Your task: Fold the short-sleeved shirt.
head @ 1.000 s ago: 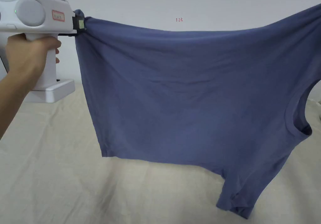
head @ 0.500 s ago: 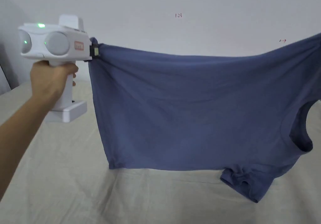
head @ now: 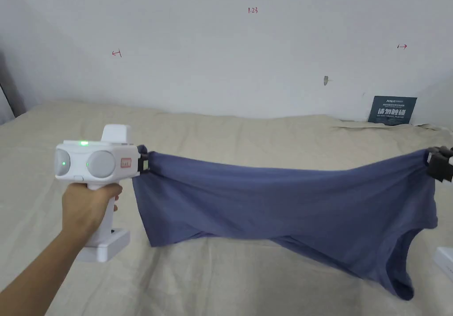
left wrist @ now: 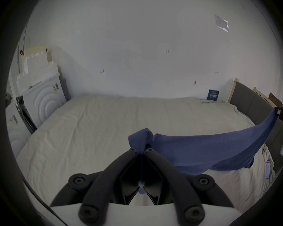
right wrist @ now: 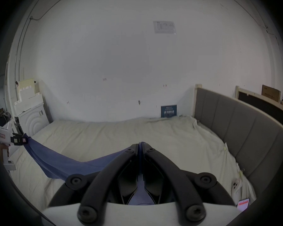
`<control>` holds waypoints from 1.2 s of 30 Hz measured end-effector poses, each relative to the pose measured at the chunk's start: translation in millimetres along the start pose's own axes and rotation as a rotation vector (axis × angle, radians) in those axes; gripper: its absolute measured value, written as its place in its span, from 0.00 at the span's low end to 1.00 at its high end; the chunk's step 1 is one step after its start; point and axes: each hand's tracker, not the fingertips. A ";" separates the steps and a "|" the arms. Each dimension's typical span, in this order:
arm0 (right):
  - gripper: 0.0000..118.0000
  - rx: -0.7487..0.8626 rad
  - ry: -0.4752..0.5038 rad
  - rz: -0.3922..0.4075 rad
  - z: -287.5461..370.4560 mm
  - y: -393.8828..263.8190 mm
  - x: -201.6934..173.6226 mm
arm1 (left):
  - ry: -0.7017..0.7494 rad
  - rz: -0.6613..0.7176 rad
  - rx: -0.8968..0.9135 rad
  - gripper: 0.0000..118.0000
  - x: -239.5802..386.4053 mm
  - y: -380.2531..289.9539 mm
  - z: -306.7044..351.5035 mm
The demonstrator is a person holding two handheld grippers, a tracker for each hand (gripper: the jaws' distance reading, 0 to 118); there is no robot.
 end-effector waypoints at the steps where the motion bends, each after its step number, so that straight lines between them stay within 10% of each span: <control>1: 0.02 -0.014 0.004 -0.006 3.6 -9.8 0.2 | 0.000 0.003 -0.015 0.00 -0.9 -10.9 1.6; 36: 0.02 -0.281 0.026 -0.170 276.0 -234.3 -2.0 | -0.007 0.060 -0.282 0.00 -60.6 -298.4 150.0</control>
